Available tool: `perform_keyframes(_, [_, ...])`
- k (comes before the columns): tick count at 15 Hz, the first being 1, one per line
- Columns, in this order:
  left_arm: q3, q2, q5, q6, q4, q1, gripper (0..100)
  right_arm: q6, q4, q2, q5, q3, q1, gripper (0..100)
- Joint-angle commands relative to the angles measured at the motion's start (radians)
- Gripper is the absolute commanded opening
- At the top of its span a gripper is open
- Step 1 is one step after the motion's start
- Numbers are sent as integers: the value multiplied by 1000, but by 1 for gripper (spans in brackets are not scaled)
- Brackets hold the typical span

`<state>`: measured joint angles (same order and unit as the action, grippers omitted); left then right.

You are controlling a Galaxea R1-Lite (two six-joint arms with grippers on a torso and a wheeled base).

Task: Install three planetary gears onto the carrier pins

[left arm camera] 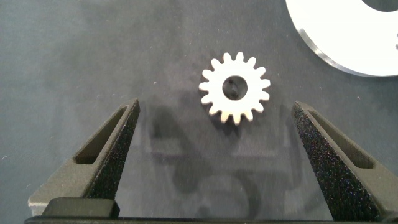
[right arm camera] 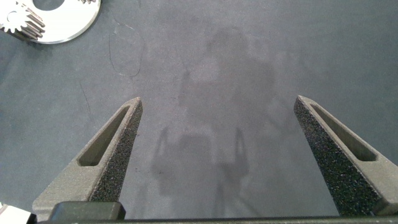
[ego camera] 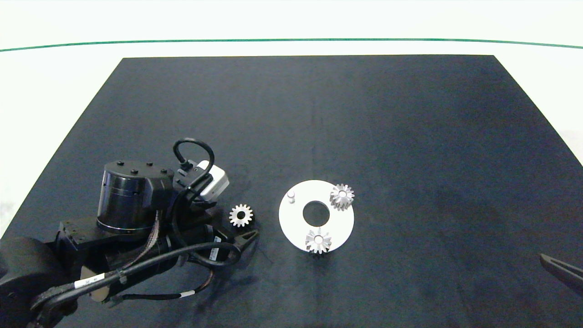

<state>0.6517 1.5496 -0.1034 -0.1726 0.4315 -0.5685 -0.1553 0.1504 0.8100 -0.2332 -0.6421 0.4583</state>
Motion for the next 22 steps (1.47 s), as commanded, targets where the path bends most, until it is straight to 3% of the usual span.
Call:
perform_keyframes(1, [8,38,-1,-1,27,-1,98,-1,1,5,0,1,2,100])
perform_keyframes(22, [9,49,1,-5,39,6,56,-1,0,14,3,-2,3,100])
